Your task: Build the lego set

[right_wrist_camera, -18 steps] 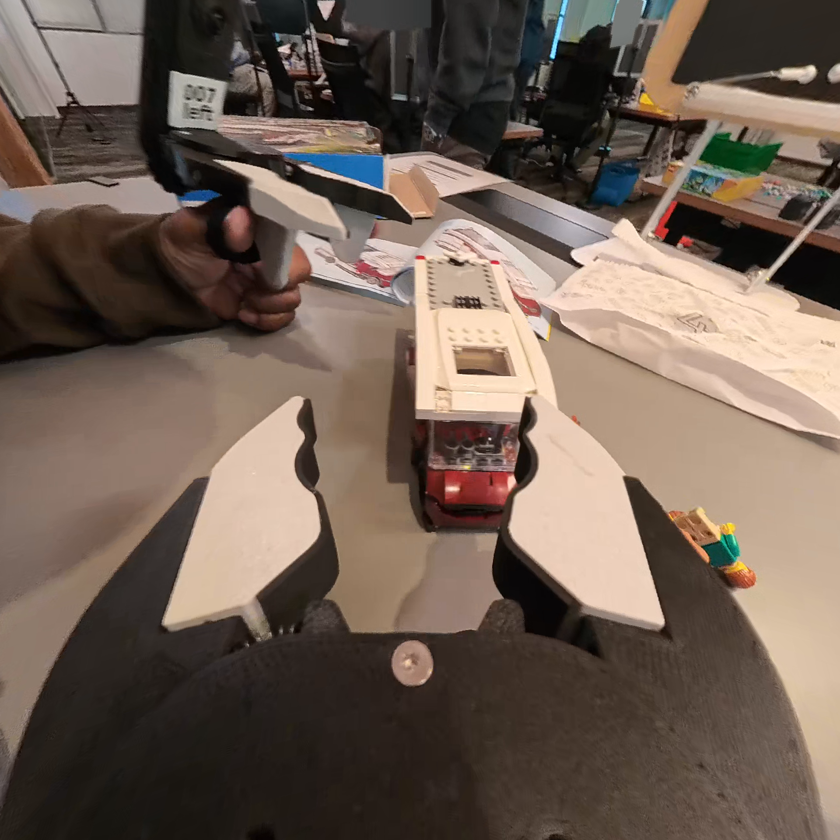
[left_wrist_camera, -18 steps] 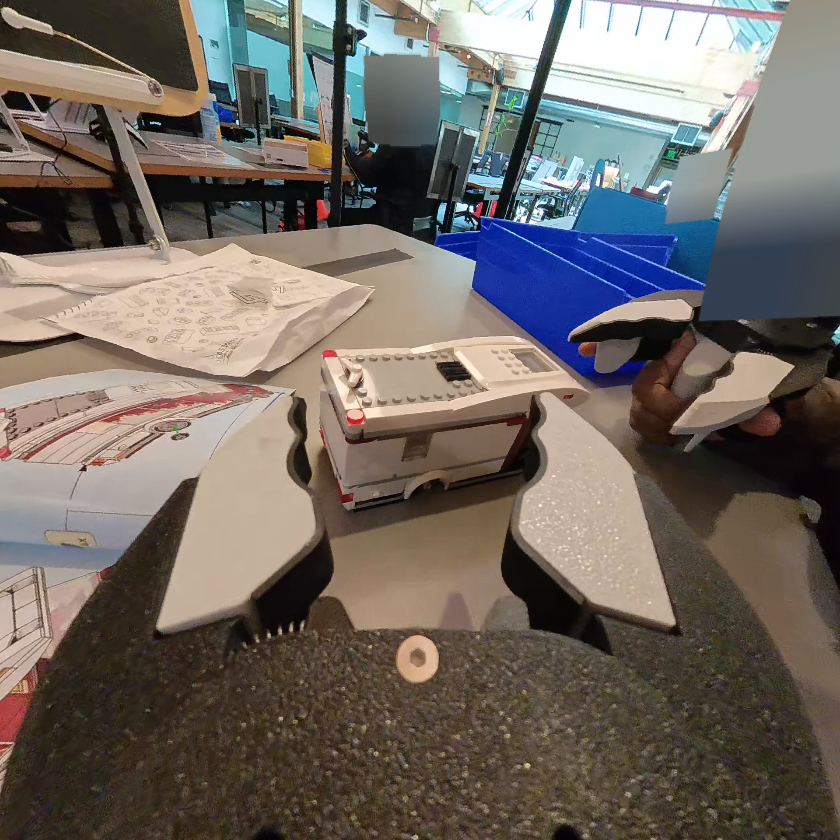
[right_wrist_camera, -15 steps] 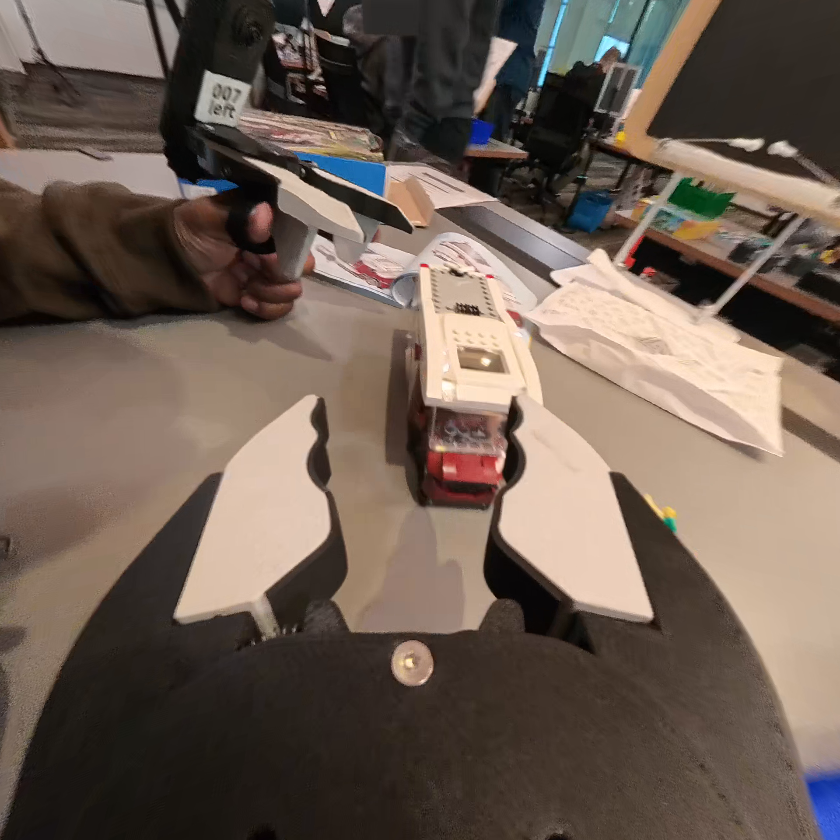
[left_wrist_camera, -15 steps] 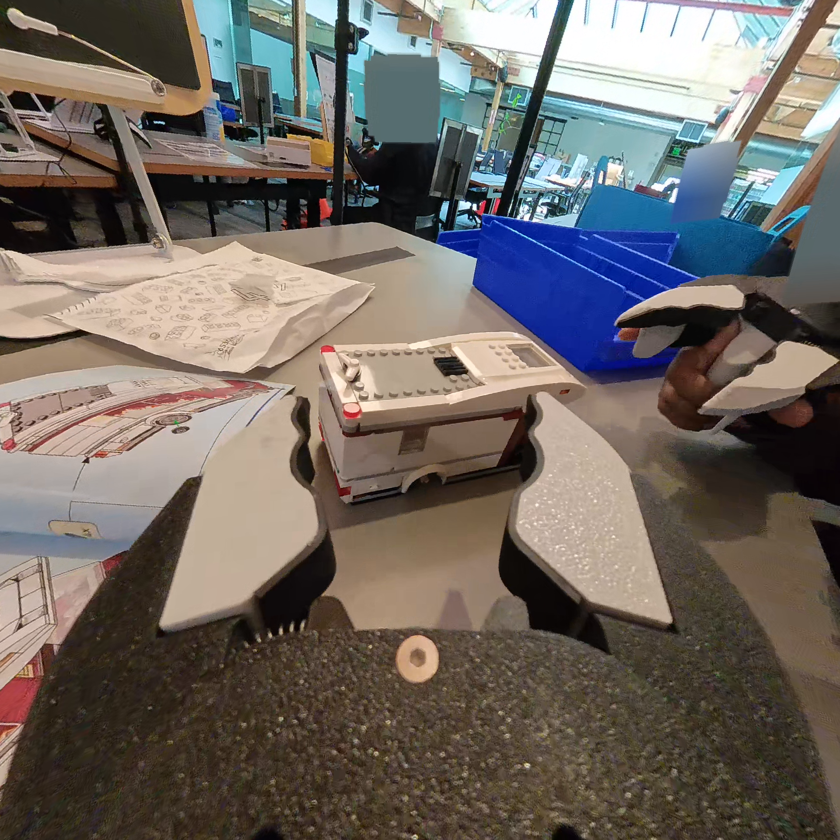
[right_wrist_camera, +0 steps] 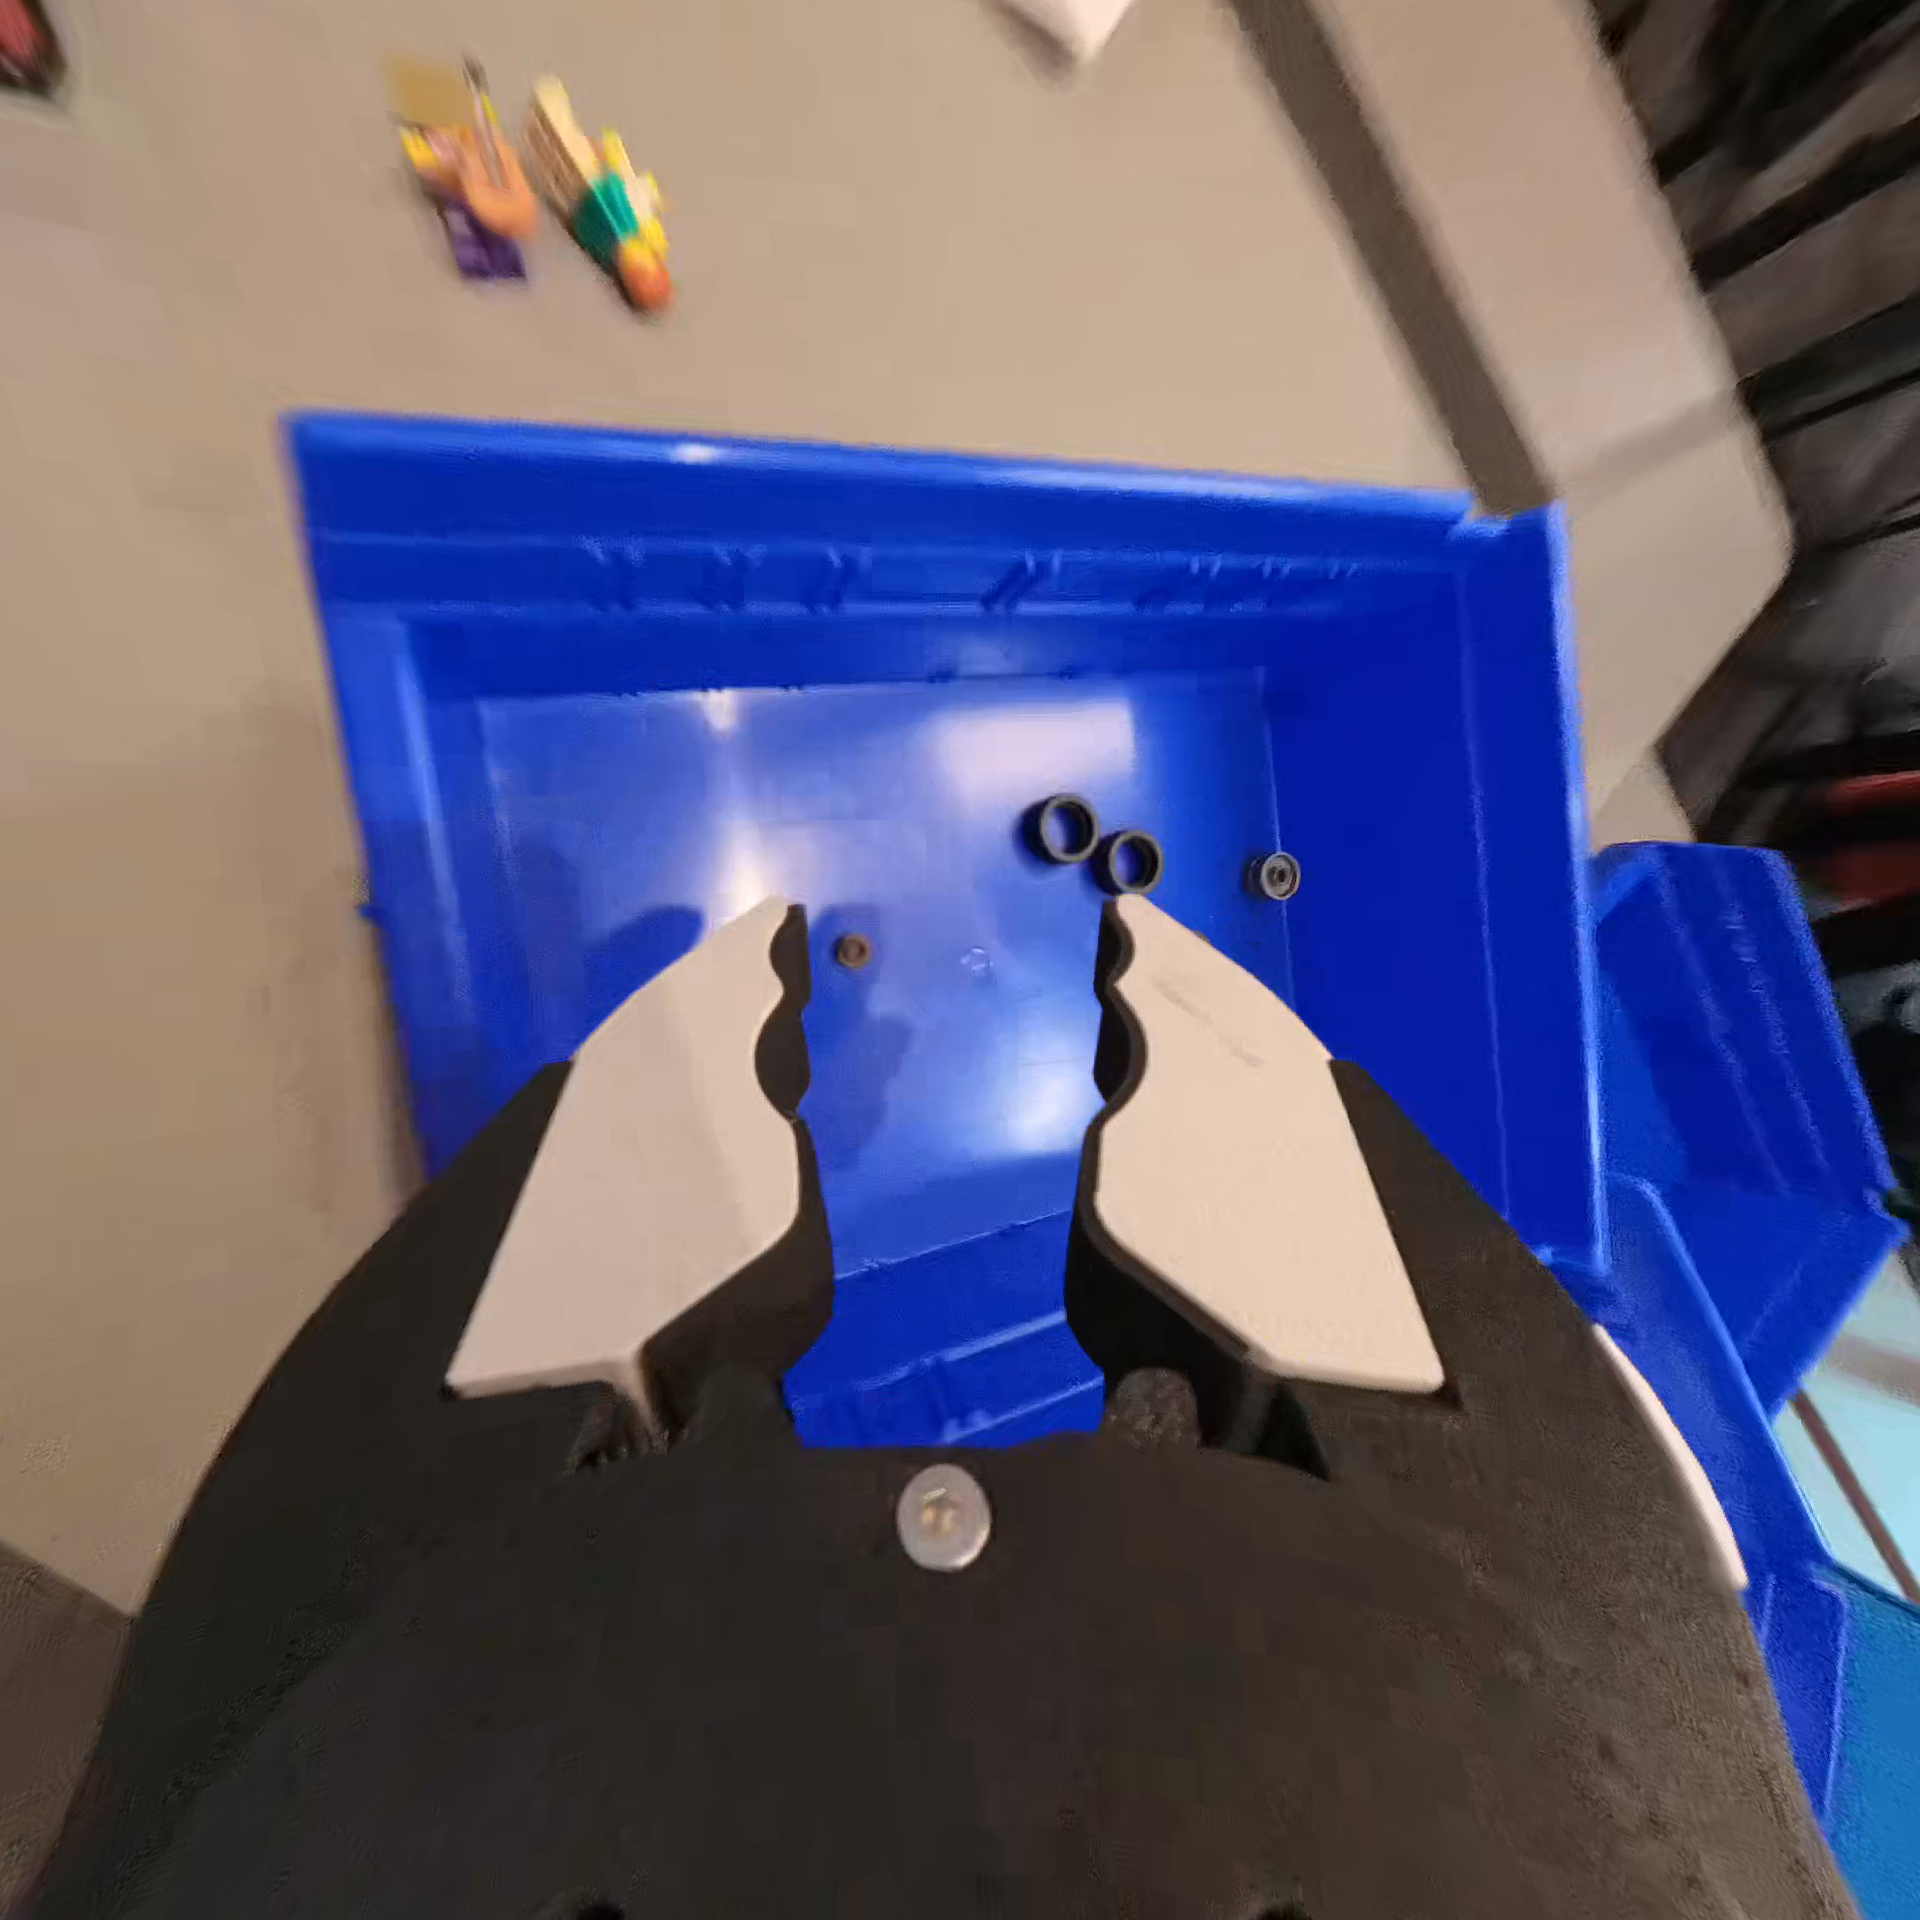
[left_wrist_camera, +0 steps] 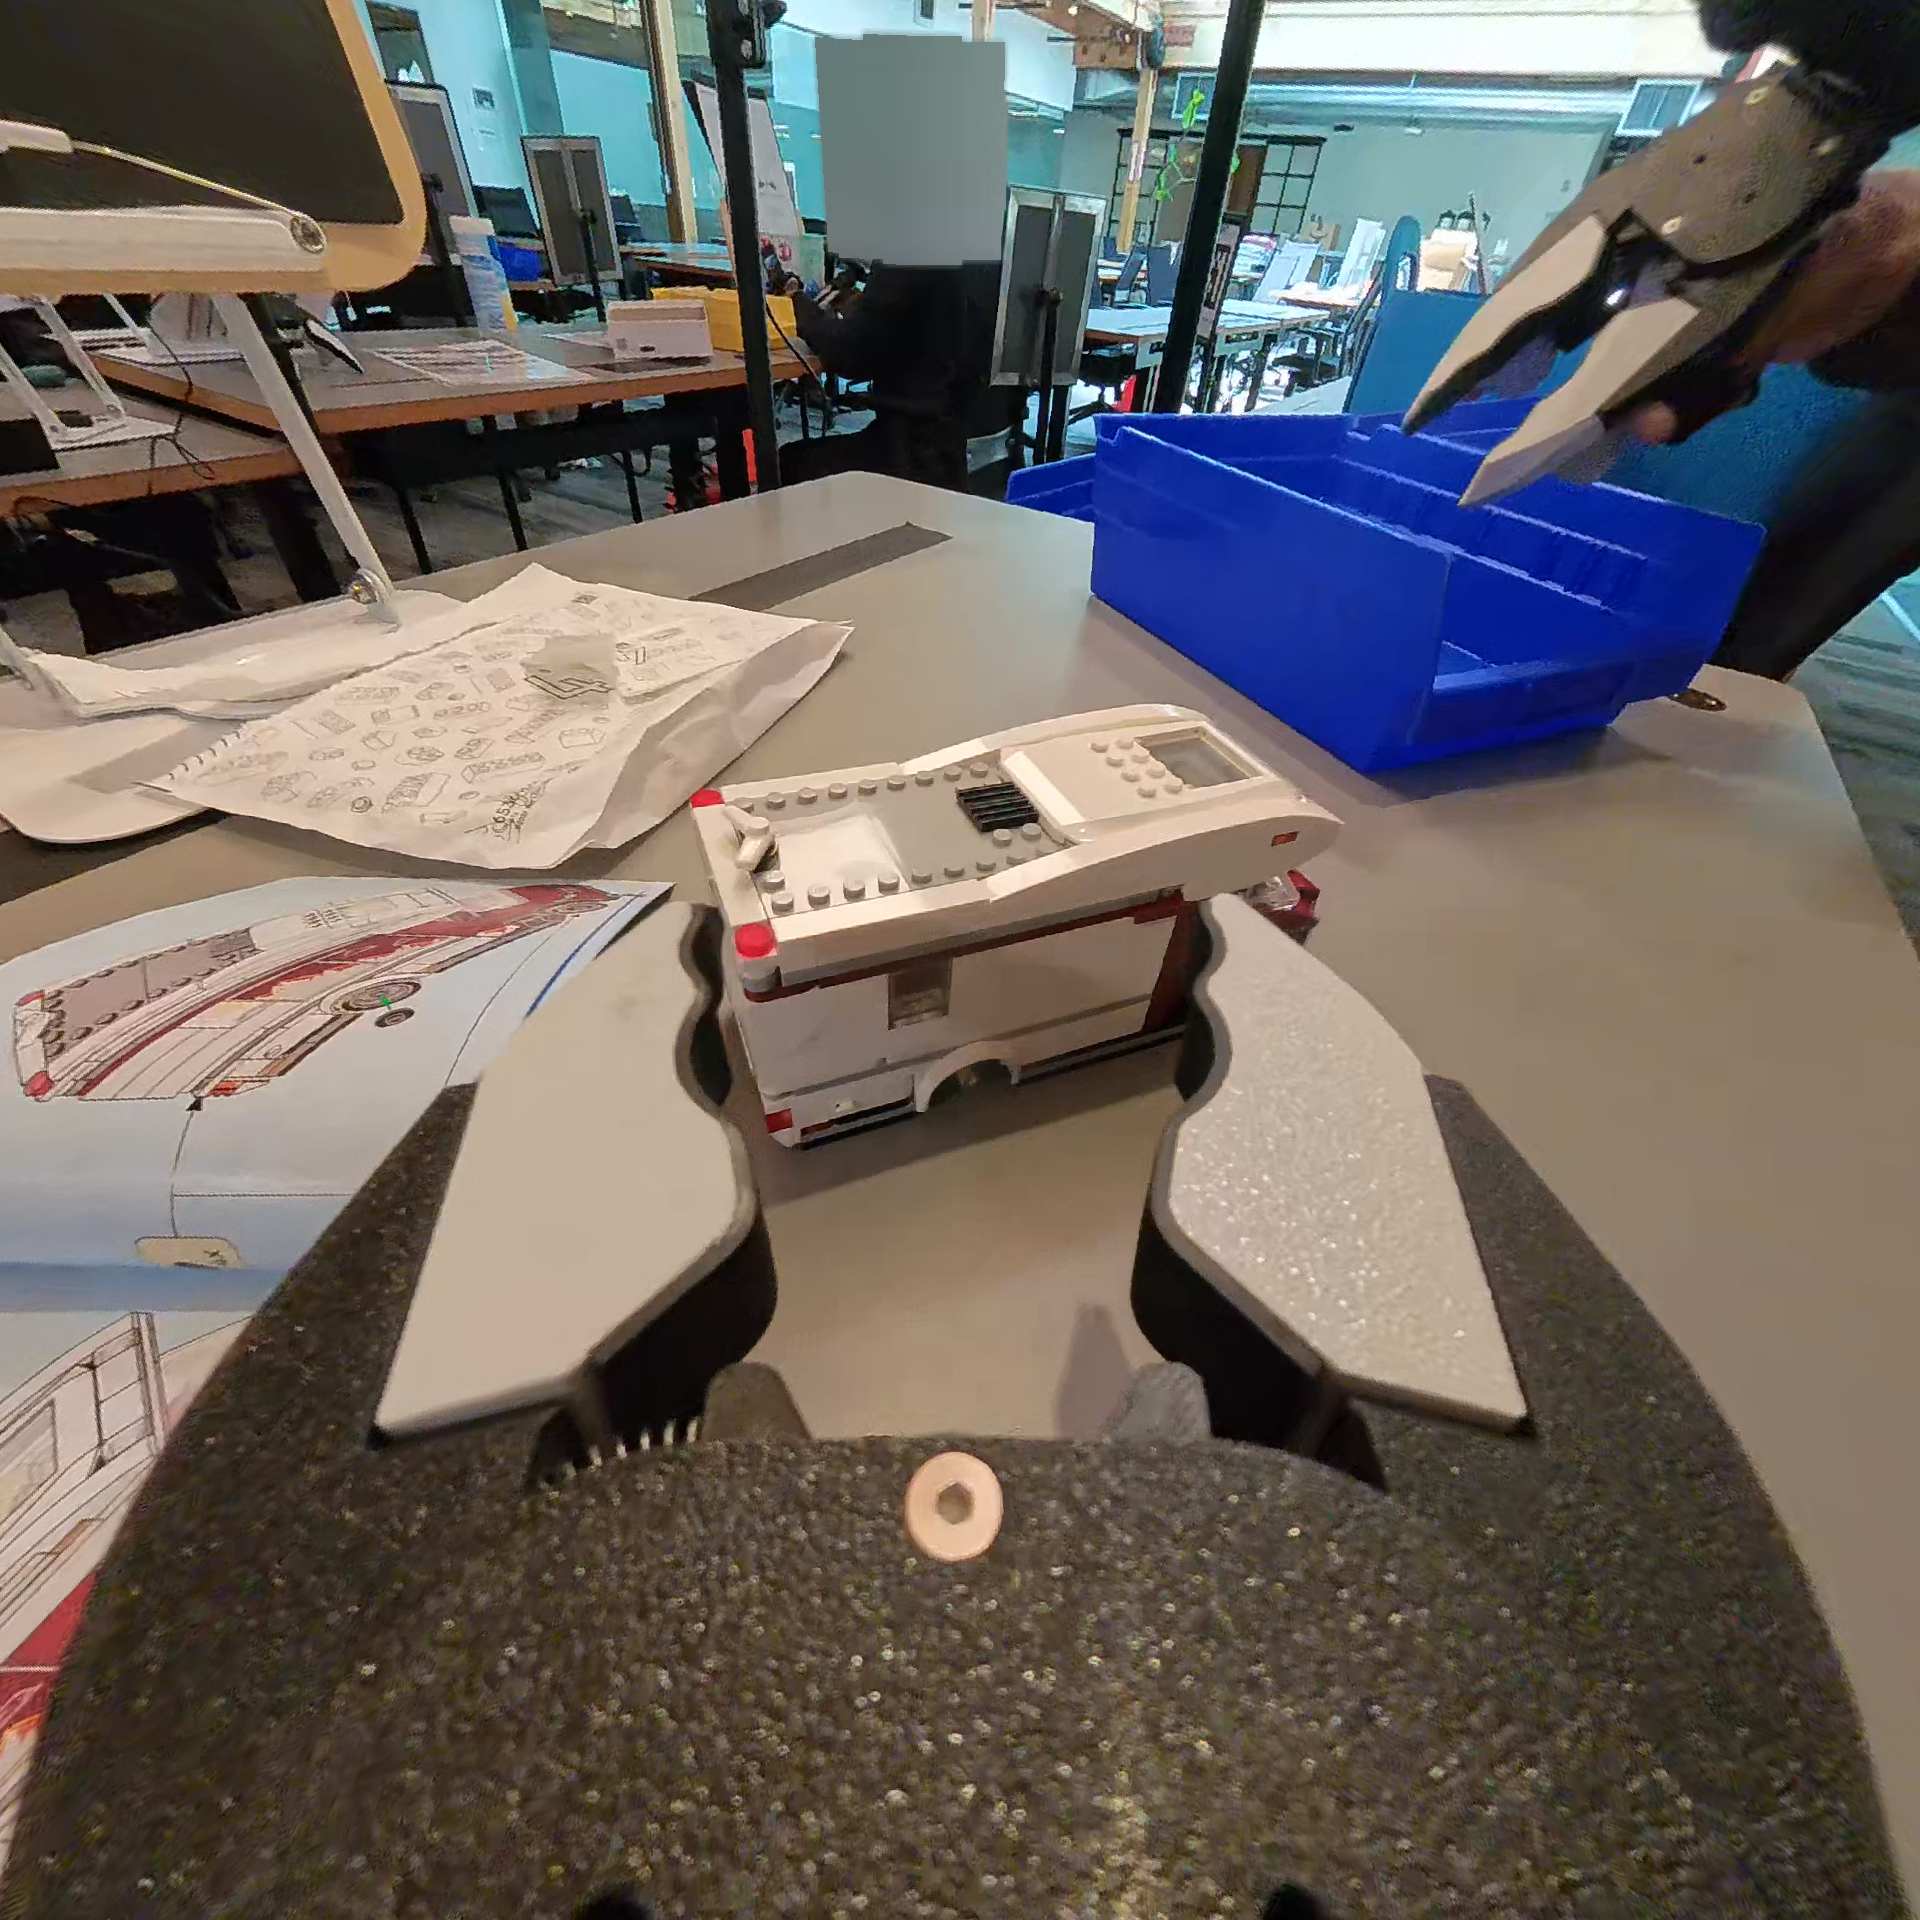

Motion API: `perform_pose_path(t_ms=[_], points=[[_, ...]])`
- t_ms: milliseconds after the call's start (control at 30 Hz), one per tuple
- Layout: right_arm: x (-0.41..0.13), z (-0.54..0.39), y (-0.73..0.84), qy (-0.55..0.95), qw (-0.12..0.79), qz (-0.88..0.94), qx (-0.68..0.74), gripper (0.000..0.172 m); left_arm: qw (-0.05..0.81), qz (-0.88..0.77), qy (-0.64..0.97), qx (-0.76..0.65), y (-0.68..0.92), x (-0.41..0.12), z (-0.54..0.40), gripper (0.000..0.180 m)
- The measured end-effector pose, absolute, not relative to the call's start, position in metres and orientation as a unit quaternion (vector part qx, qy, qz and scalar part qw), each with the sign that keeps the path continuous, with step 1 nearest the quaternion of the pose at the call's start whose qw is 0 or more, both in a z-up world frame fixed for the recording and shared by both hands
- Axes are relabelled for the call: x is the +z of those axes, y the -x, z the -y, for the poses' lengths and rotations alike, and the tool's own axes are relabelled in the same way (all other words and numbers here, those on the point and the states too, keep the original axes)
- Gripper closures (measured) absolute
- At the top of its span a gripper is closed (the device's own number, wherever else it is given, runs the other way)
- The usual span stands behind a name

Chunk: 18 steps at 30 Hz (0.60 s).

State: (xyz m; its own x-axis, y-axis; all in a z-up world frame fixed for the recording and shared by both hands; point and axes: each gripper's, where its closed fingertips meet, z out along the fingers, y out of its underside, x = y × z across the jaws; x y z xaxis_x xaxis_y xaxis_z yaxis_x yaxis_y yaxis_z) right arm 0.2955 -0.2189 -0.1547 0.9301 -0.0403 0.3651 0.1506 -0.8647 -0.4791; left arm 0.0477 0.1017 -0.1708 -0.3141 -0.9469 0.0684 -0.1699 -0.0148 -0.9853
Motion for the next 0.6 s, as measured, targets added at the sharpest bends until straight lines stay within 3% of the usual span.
perform_pose_path(t_ms=[100,367,500,600], points=[[-0.165,0.192,-0.299,0.953,0.263,0.074,-0.131,0.121,0.371,-0.601,0.464,-0.535,-0.047,-0.170,-0.108,0.096],[-0.148,0.079,-0.142,0.902,0.410,0.093,-0.100,0.123,0.348,-0.596,0.480,-0.542,-0.047,-0.174,-0.114,0.097],[-0.190,0.041,-0.117,0.904,0.423,0.062,-0.011,0.088,0.335,-0.601,0.477,-0.547,-0.047,-0.175,-0.108,0.097],[-0.209,0.014,-0.113,0.904,0.424,0.048,0.037,0.077,0.332,-0.600,0.477,-0.549,-0.047,-0.174,-0.107,0.097]])
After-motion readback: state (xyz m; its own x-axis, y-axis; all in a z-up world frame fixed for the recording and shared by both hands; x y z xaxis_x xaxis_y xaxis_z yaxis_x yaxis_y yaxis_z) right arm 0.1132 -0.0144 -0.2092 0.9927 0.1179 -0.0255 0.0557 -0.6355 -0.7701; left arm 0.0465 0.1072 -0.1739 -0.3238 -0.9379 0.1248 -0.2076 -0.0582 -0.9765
